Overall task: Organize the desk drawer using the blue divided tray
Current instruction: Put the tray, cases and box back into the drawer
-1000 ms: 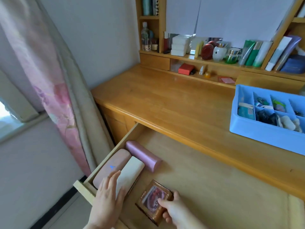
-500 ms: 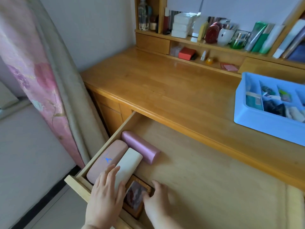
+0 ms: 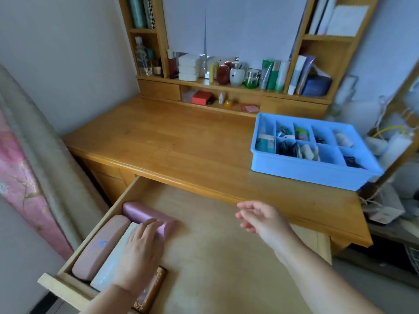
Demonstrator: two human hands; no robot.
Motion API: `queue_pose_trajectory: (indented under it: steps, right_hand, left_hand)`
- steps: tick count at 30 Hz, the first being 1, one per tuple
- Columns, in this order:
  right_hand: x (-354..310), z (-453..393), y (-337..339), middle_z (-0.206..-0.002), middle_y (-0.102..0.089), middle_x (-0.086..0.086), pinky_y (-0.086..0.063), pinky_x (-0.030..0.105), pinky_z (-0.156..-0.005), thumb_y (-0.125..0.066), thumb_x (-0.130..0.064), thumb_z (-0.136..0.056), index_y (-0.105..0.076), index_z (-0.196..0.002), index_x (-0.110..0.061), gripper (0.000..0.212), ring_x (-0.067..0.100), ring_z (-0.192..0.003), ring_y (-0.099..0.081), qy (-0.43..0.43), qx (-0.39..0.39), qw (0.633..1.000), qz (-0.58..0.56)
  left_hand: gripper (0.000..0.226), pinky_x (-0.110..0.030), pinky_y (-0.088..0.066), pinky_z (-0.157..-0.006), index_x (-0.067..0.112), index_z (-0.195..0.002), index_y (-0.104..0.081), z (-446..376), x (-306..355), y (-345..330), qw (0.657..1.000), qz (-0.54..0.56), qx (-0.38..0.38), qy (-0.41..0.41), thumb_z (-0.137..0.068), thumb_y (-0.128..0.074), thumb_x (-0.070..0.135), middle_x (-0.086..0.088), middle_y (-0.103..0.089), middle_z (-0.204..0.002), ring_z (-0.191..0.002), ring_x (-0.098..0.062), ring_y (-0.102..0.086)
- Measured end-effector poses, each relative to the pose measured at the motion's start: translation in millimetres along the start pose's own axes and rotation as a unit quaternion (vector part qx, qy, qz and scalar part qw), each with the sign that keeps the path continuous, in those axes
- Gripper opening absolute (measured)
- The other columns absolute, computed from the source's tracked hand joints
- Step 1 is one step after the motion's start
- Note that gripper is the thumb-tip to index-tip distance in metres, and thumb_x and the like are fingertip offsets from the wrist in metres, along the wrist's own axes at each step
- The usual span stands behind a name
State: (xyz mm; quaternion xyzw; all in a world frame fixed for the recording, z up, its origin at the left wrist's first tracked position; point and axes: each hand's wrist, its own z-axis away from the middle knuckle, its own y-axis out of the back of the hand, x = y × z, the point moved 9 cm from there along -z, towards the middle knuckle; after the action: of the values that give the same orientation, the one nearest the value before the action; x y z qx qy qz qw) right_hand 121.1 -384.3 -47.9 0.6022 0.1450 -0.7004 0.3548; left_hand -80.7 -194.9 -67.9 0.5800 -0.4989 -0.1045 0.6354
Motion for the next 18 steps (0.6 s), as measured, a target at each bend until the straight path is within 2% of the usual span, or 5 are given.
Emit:
queue_pose_trajectory:
  steps: [4, 7, 12, 16, 18]
  right_hand:
    - [-48, 0, 98, -0.085, -0.070, -0.008, -0.053, 0.024, -0.072, -0.054, -0.020, -0.094, -0.066, -0.091, -0.028, 0.014, 0.006, -0.069, -0.066, 0.089, 0.113, 0.986, 0.081]
    - [-69, -6, 166, -0.082, -0.069, -0.014, -0.048, 0.019, -0.069, -0.053, -0.024, -0.093, -0.065, -0.087, -0.031, 0.015, 0.001, -0.072, -0.064, 0.131, 0.206, 0.962, 0.120]
    - [-65, -30, 262, -0.083, -0.070, -0.007, -0.041, 0.028, -0.058, -0.048, -0.040, -0.094, -0.067, -0.083, -0.026, 0.026, 0.017, -0.072, -0.062, 0.121, 0.338, 0.913, 0.194]
    - [-31, -71, 305, -0.132, -0.053, 0.003, -0.041, 0.033, -0.074, -0.051, -0.029, -0.094, -0.056, -0.126, -0.020, 0.034, 0.025, -0.103, -0.057, 0.012, 0.342, 0.907, 0.243]
    - [-16, -87, 318, -0.132, -0.051, 0.008, -0.044, 0.035, -0.071, -0.050, -0.024, -0.095, -0.043, -0.139, -0.016, 0.045, 0.027, -0.091, -0.059, -0.037, 0.336, 0.916, 0.216]
  left_hand:
    - [0.019, -0.015, -0.035, -0.079, 0.012, -0.109, -0.065, -64, 91, -12, 0.992, 0.118, 0.007, -0.030, -0.091, -0.058, 0.012, 0.003, -0.062, -0.106, -0.096, -0.015, -0.058]
    - [0.015, -0.011, -0.038, -0.065, 0.017, -0.098, -0.069, -115, 143, -27, 0.980, 0.200, -0.006, -0.005, -0.091, -0.057, 0.012, 0.000, -0.068, -0.088, -0.081, -0.015, -0.060]
    - [0.022, -0.027, -0.049, -0.070, 0.023, -0.106, -0.068, -197, 183, -62, 0.945, 0.314, -0.036, 0.090, -0.090, -0.054, 0.020, 0.003, -0.066, -0.088, -0.080, -0.015, -0.060]
    - [0.030, -0.038, -0.052, -0.088, 0.020, -0.120, -0.061, -246, 199, -95, 0.930, 0.332, -0.091, 0.131, -0.091, -0.054, 0.027, -0.002, -0.067, -0.104, -0.095, -0.021, -0.062]
    - [0.023, -0.031, -0.053, -0.073, 0.022, -0.110, -0.067, -261, 209, -107, 0.937, 0.311, -0.108, 0.117, -0.092, -0.052, 0.025, 0.002, -0.069, -0.095, -0.087, -0.017, -0.063]
